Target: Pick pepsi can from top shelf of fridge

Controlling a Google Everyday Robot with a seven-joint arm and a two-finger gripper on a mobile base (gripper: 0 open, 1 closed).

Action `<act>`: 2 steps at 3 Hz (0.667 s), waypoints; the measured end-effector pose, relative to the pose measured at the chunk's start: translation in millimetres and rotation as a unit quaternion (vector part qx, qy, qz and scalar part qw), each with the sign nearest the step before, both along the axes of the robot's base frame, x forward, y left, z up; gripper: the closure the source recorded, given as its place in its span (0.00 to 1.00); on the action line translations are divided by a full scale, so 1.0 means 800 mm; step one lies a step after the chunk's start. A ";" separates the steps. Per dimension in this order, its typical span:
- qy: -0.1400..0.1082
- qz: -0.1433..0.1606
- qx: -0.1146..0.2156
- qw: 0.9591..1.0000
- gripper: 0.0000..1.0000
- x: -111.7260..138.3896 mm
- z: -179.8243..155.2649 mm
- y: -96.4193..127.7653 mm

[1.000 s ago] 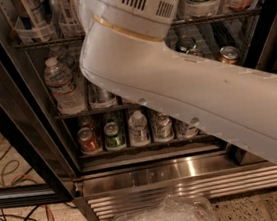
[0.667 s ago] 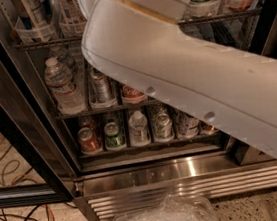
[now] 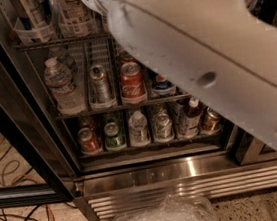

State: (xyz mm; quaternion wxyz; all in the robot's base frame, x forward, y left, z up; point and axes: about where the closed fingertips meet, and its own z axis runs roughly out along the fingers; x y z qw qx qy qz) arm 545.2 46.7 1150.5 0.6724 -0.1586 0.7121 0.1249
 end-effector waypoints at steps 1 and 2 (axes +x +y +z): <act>0.063 0.050 0.019 0.997 1.00 -0.032 -0.043 -0.008; 0.125 0.134 0.022 0.983 1.00 -0.074 -0.072 0.007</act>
Offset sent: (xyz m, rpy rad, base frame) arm -0.1033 0.0048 -0.0998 0.0013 0.4189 0.4998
